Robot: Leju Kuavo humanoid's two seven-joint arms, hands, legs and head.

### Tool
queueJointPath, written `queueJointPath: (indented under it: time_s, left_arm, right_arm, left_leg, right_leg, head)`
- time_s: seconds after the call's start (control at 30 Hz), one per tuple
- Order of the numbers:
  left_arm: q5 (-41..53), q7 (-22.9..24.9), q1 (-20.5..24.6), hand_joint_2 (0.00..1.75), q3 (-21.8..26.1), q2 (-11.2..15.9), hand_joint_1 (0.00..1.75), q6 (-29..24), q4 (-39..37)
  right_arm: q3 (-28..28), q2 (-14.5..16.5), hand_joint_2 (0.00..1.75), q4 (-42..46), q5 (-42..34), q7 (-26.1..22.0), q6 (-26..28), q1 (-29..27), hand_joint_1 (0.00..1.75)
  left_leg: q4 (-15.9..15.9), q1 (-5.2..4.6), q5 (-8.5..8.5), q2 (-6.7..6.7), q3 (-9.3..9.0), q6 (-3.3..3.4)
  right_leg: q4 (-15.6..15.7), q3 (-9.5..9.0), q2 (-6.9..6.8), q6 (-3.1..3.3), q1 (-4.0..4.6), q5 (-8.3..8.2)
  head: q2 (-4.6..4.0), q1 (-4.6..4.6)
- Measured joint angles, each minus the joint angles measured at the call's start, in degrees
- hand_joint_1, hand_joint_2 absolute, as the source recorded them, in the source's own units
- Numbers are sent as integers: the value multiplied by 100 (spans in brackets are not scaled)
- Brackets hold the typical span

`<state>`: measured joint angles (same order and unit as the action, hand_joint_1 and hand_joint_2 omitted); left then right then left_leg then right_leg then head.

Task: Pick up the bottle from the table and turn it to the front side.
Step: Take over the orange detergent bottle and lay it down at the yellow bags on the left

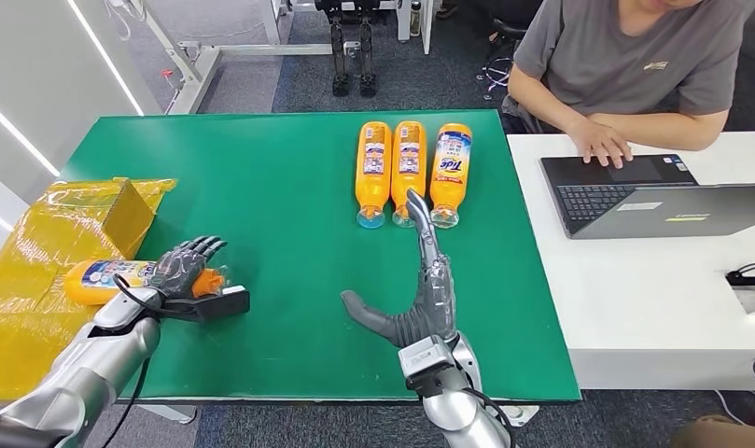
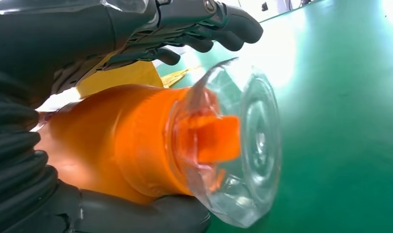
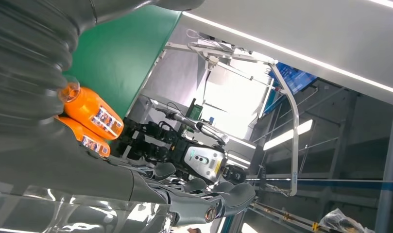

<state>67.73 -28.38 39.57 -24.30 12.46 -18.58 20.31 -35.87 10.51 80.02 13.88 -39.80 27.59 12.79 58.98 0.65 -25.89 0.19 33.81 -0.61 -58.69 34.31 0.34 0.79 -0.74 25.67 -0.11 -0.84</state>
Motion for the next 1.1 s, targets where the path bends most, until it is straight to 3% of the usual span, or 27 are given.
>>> queueJointPath:
  time_s: [0.1,0.3,0.47,0.87,1.1]
  left_arm:
    - [-340,-246,-46,175,156,29,0,181,1]
    - [-1213,-752,-1,175,639,190,0,2214,72]
    - [-1495,-913,-118,175,804,455,0,2856,201]
    - [-1720,-998,-455,175,907,769,0,3096,628]
    - [-1983,-1107,-782,175,913,773,0,2565,1068]
  right_arm:
    - [1,0,175,1,0,-4,5,-27,0]
    - [36,-1,175,4,1,-8,8,-94,0]
    - [38,0,175,13,-10,28,-2,-112,0]
    - [38,0,175,139,-10,187,-95,-132,0]
    - [42,0,175,226,66,237,-106,-241,0]
  left_leg:
    - [-1,0,0,-4,-1,0]
    - [-25,-13,-30,-37,-77,-12]
    - [-41,-13,-92,5,-150,-18]
    - [-86,-12,-90,9,-208,-52]
    - [-94,-10,-84,4,-201,-69]
  right_leg:
    - [0,-1,-4,0,0,1]
    - [6,-95,-42,5,-10,44]
    - [6,-181,-6,36,-15,80]
    - [3,-203,1,74,-14,110]
    - [4,-183,-3,81,-12,116]
  head:
    - [0,-1]
    - [0,2]
    - [0,0]
    - [0,-1]
    - [0,-2]
